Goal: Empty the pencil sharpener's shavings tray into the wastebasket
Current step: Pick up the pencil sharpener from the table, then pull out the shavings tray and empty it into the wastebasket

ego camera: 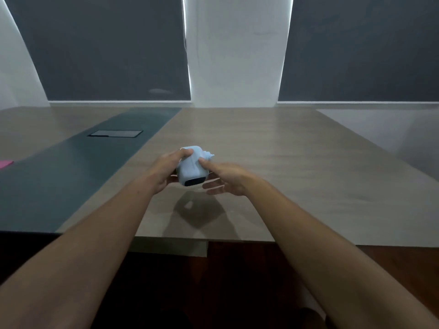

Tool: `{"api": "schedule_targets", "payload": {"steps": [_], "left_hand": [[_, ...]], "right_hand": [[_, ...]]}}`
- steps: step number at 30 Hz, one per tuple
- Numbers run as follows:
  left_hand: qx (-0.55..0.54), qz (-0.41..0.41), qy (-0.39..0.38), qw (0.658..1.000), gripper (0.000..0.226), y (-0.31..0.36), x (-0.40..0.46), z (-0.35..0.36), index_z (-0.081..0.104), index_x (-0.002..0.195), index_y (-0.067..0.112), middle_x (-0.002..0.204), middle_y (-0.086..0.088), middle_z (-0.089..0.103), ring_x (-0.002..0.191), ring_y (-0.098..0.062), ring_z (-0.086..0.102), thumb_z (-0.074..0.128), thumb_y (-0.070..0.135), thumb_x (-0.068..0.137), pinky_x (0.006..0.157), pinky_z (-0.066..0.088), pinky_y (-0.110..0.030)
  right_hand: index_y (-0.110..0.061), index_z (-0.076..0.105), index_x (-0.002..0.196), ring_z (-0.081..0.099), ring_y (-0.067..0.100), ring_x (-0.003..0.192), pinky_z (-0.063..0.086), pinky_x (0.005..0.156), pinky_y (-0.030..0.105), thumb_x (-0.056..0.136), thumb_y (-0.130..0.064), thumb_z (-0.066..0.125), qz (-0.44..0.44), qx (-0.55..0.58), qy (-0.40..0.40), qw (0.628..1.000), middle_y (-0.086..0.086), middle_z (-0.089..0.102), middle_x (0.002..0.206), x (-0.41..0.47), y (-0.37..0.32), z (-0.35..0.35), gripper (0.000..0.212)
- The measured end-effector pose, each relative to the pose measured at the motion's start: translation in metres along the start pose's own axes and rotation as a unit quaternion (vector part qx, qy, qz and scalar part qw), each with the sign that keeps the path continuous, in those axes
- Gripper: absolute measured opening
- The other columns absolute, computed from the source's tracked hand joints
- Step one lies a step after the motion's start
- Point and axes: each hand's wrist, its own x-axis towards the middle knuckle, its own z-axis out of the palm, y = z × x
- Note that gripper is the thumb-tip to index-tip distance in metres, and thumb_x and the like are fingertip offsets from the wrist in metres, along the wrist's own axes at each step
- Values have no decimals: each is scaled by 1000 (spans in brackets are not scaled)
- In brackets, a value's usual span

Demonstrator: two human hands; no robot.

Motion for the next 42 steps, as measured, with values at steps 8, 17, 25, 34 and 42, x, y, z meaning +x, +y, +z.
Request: {"api": "schedule_targets", "payload": {"steps": [8,17,25,34,42], "left_hand": [[26,20,-55,998,11,5,9,34,67,93,23,96,-3,68,82,-20,66,64,32,87,65,55,-32],[32,39,-59,997,33,0,20,29,69,113,17,98,-1,68,81,-17,64,70,31,83,55,54,-24],[96,83,2,992,45,-11,15,49,64,113,17,89,-7,63,66,-14,58,82,18,72,59,54,-27],[195,135,52,970,58,-27,4,70,60,112,20,99,-7,61,86,-22,57,88,23,61,80,53,-38],[280,141,85,946,71,-2,-17,81,52,134,14,133,-11,60,118,-28,58,75,45,75,92,43,-32]], "right_hand": [[-5,63,123,64,25,94,58,77,35,87,-46,65,-6,36,25,999,13,64,117,-9,9,-42,54],[-2,65,102,61,26,92,59,78,35,90,-29,66,-13,136,85,987,13,62,101,-15,23,-86,29],[5,53,134,69,27,91,61,68,32,82,-8,74,-20,172,106,979,20,64,118,-21,35,-109,57],[1,56,129,68,32,103,60,80,38,77,-5,79,-14,156,149,976,19,65,122,-45,37,-119,57],[2,53,127,68,27,90,60,77,35,81,-5,75,-45,168,160,972,17,65,109,-82,32,-123,52]]}}
